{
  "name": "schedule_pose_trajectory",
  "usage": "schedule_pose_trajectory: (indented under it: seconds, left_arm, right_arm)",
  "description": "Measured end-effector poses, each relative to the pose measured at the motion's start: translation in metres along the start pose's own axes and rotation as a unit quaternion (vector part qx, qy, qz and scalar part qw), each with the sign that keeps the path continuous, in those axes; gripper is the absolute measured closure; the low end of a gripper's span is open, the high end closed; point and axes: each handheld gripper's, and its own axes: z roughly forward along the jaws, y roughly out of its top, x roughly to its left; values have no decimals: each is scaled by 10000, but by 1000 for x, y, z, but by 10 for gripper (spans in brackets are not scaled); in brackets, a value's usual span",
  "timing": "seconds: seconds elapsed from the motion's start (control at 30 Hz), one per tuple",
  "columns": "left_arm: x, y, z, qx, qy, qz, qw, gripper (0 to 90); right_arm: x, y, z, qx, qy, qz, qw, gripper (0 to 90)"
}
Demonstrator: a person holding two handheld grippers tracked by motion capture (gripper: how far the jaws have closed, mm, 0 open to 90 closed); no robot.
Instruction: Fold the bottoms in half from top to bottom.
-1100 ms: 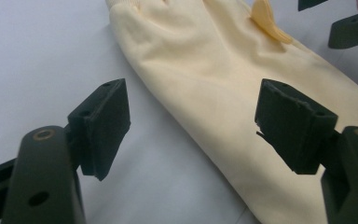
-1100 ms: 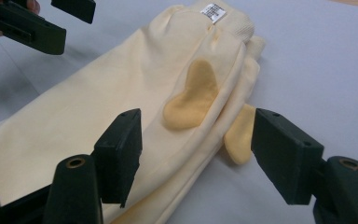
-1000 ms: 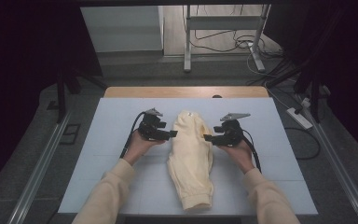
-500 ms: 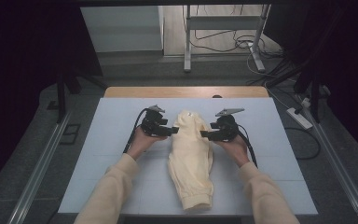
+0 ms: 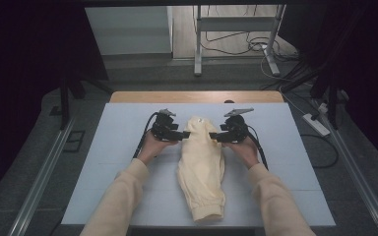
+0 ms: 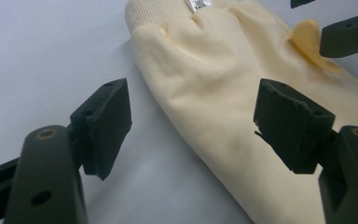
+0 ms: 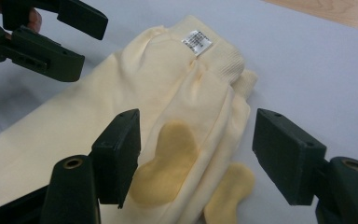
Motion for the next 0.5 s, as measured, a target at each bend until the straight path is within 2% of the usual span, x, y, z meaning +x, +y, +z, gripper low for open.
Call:
schedule_pose_trajectory:
  seconds: [0.07, 0.33, 0.5]
  left_arm:
    - [0, 1, 2, 12, 3, 0, 10000, 273]
    - [5, -2, 9, 81, 55, -11, 10000, 284]
    - [6, -5, 19, 254, 64, -27, 9997, 288]
  right_arm:
    - [-1, 1, 4, 55, -35, -9, 10000, 324]
    - [-12, -6, 17, 169, -9, 237, 9996, 320]
    - [-10, -9, 26, 358, -35, 73, 9993, 317]
